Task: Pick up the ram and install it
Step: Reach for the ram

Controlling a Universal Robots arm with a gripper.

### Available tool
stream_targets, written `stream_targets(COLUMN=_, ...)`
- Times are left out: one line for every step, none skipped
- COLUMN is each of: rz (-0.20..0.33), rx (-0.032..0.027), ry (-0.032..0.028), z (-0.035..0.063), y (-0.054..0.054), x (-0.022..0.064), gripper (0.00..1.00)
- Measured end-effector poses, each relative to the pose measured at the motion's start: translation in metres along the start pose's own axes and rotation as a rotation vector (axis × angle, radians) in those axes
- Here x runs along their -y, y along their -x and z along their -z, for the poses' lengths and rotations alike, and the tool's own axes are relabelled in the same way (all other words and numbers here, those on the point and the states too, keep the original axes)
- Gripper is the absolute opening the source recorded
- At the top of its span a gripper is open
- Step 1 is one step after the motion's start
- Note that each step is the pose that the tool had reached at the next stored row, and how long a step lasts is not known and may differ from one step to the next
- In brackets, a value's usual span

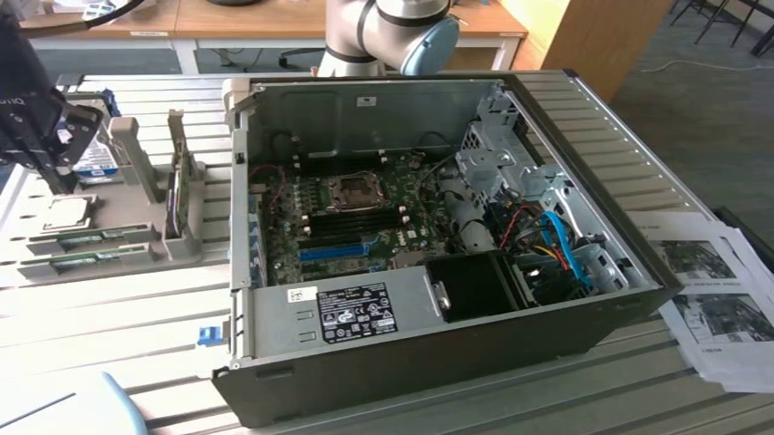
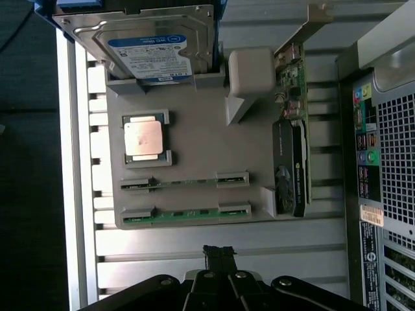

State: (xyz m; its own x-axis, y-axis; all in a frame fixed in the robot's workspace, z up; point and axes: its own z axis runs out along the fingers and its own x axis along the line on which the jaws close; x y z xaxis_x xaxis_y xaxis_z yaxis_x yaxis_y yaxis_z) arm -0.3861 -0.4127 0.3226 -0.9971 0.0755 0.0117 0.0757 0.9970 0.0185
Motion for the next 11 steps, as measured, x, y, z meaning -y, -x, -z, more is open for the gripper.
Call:
stream_targets(rz=0.000, rx=0.0001, ry=-0.0015, z=-0.0001, y=-0.0001, x=-0.0015, gripper=0.09)
stream_targets(rz=0.000, rx=0.0003, ry=-0.0026, z=-0.0001, y=-0.0002, x=-0.0023, gripper=0.09)
stream_targets(rz=0.000, rx=0.0004, ry=-0.0028, z=-0.0001, y=-0.0002, x=-0.0024, gripper=0.09)
stream_targets(rz=0.000, rx=0.0004, ry=-0.0029, z=0.0000, y=-0.0002, x=-0.0024, gripper=0.09)
stream_targets(rz=0.000, rx=0.0002, ry=-0.0032, z=0.0008, y=-0.0002, x=-0.0024, gripper=0.09)
stream_targets(rz=0.000, rx=0.0003, ry=-0.0034, z=0.0025, y=-0.0002, x=-0.0025, gripper=0.09)
stream_targets(rz=0.000, rx=0.0004, ry=-0.0036, z=0.0044, y=-0.0003, x=-0.0026, gripper=0.09)
stream_targets(rz=0.000, rx=0.0004, ry=-0.0039, z=0.0060, y=-0.0003, x=-0.0026, gripper=0.09)
stream_targets(rz=0.000, rx=0.0005, ry=-0.0041, z=0.0073, y=-0.0003, x=-0.0026, gripper=0.09)
stream_targets(rz=0.000, rx=0.0005, ry=-0.0042, z=0.0080, y=-0.0003, x=-0.0026, gripper=0.09)
stream_targets(rz=0.000, rx=0.0007, ry=-0.0041, z=0.0080, y=-0.0003, x=-0.0026, gripper=0.09)
